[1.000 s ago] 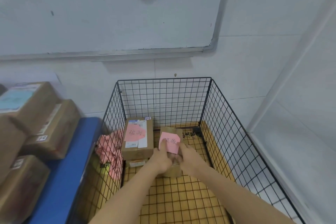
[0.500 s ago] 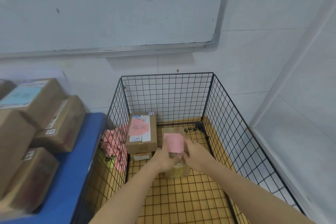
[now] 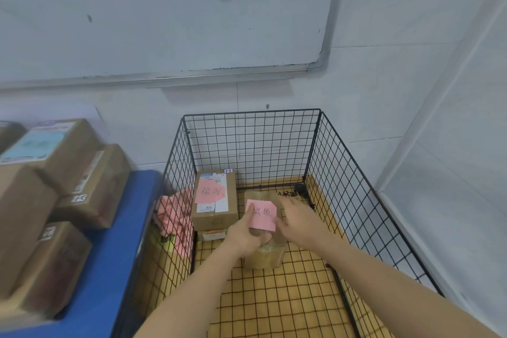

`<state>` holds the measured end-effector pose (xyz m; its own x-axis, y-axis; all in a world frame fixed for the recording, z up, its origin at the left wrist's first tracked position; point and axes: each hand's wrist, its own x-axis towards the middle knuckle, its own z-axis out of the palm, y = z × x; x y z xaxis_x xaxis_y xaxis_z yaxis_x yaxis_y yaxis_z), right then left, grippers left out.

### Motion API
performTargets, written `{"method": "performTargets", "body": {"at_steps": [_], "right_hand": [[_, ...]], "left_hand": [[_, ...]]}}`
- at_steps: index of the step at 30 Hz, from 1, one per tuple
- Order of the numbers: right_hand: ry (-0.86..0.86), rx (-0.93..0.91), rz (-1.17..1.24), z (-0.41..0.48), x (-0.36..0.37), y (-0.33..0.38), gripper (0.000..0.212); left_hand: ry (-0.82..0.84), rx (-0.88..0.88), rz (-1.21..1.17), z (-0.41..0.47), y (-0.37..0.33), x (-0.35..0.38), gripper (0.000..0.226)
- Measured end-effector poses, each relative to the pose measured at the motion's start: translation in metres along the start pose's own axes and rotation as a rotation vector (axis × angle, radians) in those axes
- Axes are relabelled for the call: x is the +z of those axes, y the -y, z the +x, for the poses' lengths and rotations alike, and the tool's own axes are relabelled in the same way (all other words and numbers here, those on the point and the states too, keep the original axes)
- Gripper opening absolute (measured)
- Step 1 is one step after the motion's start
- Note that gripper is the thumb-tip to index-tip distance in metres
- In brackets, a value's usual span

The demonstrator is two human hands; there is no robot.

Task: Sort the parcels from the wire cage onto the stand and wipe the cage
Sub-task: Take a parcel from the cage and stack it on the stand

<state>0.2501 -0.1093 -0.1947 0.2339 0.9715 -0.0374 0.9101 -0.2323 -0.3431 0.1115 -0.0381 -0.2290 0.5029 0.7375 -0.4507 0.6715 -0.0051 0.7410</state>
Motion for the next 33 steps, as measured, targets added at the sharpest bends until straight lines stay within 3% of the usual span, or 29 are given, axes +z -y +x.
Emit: {"method": "performTargets", "body": {"at_steps": [3,13,17,23,33], "right_hand": [[-0.025,-0.008,-0.016,-0.008,-0.015,0.008,0.048],[-0.142,-0.038,-0.067,-0.054,-0.078,0.051,0.056],[-0.19,-0.057,-0.093,-0.073,-0.111,0.074,0.061],[-0.24,-0.119,-0.114,-0.096,-0.162,0.109,0.059],[-0.269,-0.254,-0.036,-0.119,-0.197,0.151,0.056]], "left_hand": [[-0.064,0.017,-0.008,-0.013,-0.002,-0.005,0.088],[-0.066,0.032,-0.119,-0.082,-0.033,-0.041,0.088],[-0.006,0.049,-0.111,-0.118,-0.055,-0.061,0.099],[-0.103,0.159,0.028,-0.168,-0.082,-0.09,0.095],[-0.207,0.139,-0.027,-0.246,-0.098,-0.123,0.088]]}}
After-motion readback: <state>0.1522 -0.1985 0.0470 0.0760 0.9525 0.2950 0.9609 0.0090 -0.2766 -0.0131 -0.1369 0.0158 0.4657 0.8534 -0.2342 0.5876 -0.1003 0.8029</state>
